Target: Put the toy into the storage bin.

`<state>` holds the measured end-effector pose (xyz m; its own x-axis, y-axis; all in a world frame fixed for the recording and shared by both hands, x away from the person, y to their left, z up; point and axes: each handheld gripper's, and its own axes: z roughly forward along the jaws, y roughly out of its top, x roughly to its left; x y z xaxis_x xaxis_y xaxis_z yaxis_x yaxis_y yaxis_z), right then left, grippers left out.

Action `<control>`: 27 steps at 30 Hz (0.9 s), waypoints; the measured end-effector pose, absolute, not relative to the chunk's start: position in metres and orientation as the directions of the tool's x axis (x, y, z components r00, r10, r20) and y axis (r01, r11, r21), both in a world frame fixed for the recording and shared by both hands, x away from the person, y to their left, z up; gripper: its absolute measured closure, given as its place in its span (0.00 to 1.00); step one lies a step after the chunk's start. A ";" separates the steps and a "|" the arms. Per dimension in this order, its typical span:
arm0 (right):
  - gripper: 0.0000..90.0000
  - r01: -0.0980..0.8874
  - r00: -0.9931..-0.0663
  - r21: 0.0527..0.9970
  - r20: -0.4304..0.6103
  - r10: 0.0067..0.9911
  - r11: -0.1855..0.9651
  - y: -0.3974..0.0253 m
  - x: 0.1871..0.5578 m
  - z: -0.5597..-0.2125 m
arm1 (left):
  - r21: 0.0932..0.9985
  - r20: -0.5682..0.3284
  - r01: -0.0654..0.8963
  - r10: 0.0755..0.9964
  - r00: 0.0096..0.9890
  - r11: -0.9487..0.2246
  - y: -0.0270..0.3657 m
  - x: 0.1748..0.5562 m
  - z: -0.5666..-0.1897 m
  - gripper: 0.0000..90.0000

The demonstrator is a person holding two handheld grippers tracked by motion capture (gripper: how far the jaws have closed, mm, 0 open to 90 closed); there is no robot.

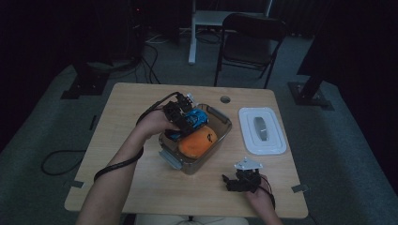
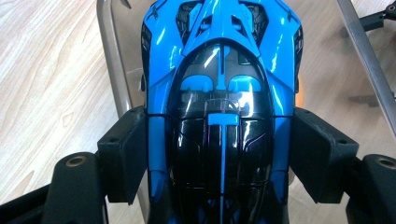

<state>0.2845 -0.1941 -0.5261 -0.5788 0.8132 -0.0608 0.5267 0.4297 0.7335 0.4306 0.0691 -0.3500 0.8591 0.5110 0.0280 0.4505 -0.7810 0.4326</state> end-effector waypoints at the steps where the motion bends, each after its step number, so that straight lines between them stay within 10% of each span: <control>1: 0.13 0.526 -0.579 0.733 -0.061 0.813 0.430 -0.194 0.285 -0.526 | 0.433 0.022 0.452 0.510 0.860 -0.780 0.068 0.430 -0.351 0.32; 19: 0.13 0.528 -0.582 0.732 -0.056 0.811 0.430 -0.194 0.284 -0.526 | 0.386 0.030 0.469 0.519 0.854 -0.794 0.060 0.439 -0.384 0.31; 27: 0.13 0.530 -0.583 0.731 -0.053 0.810 0.429 -0.195 0.285 -0.526 | 0.416 0.032 0.453 0.510 0.860 -0.788 0.065 0.432 -0.375 0.11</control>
